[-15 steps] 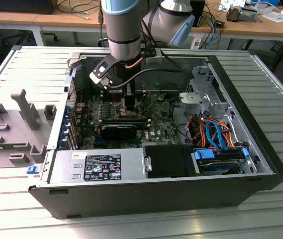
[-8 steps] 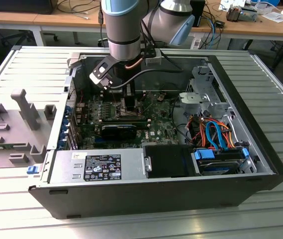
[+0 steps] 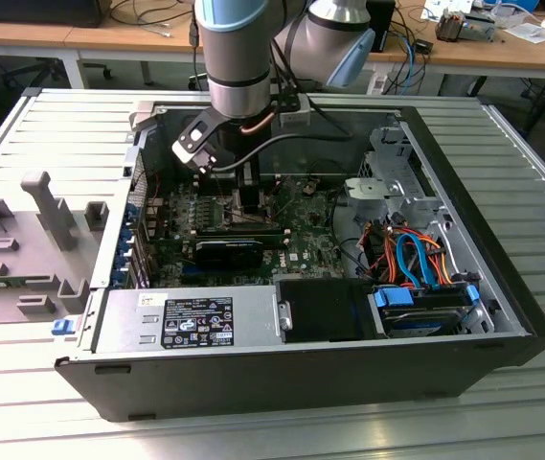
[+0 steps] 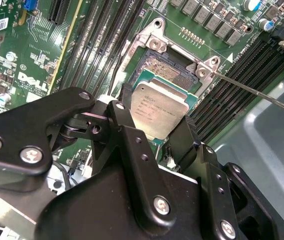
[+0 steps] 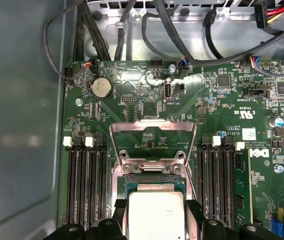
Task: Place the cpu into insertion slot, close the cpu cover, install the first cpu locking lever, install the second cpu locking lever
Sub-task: 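Close the cpu cover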
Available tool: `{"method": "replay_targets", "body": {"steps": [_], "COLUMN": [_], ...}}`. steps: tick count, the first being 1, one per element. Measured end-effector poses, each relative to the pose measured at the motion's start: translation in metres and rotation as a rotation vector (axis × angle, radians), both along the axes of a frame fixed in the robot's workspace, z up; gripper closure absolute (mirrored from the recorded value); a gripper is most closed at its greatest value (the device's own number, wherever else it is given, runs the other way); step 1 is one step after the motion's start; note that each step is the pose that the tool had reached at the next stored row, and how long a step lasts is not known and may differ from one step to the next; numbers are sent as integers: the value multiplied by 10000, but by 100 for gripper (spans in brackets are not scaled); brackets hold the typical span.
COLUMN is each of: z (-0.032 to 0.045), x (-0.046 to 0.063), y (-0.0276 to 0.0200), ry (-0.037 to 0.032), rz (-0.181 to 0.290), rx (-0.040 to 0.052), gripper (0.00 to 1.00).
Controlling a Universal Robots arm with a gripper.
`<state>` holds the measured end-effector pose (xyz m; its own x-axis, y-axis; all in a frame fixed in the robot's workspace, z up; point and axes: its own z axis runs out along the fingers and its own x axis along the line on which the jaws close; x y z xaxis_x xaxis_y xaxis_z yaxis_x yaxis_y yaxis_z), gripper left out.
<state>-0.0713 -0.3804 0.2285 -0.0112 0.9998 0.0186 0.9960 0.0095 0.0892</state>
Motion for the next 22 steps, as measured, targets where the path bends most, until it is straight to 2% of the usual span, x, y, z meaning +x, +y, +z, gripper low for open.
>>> {"method": "replay_targets", "body": {"steps": [22], "z": [-39], "x": [-35], "y": [0], "ry": [0], "rz": [-1], "rx": [0], "gripper": [45]}}
